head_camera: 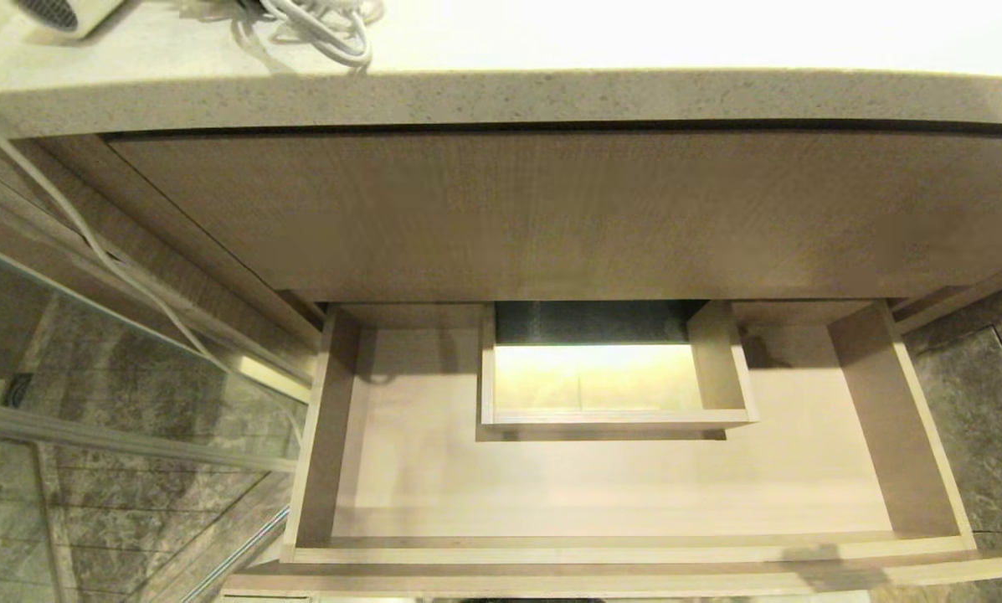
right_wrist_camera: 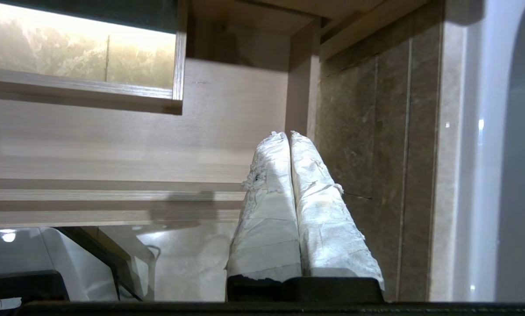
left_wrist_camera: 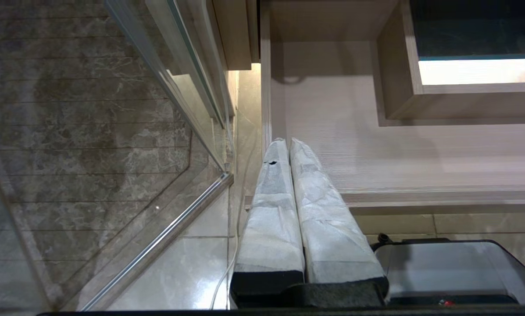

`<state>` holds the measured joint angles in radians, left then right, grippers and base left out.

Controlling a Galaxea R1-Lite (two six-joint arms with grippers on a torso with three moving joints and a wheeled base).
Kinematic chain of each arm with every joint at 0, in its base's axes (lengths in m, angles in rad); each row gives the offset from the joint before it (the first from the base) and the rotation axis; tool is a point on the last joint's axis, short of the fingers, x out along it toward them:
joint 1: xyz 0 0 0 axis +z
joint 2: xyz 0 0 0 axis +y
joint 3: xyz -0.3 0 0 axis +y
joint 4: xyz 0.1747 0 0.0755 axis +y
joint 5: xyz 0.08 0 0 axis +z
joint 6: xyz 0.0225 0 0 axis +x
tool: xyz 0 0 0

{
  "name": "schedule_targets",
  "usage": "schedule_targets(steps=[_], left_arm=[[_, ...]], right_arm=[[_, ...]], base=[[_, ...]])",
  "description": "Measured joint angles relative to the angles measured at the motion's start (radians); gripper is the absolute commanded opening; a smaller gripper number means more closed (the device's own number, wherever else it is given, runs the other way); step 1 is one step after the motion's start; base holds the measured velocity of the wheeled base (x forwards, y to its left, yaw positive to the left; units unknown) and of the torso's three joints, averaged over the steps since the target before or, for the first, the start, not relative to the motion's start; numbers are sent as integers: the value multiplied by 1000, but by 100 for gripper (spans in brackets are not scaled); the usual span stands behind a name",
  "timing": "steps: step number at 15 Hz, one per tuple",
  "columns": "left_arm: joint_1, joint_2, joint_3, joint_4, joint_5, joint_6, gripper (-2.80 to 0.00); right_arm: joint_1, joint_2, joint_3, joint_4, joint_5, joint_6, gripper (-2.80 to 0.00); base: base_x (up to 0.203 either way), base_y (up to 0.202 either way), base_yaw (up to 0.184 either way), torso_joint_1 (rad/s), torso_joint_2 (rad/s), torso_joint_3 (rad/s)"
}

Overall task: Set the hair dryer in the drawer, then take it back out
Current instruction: Pick up the hairdryer

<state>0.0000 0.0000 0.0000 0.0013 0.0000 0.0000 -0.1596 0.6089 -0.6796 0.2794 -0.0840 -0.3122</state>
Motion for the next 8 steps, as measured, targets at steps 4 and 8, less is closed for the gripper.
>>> schedule_targets(steps=[4, 8], left_arm=[[0, 0, 0, 1, 0, 0, -280], [0, 0, 0, 1, 0, 0, -280]], right_arm=[[0, -1, -1, 0, 0, 0, -280], [0, 10, -8, 0, -1, 2, -280]], base=[[0, 0, 0, 271, -545, -275], [0, 0, 0, 291, -584, -296]])
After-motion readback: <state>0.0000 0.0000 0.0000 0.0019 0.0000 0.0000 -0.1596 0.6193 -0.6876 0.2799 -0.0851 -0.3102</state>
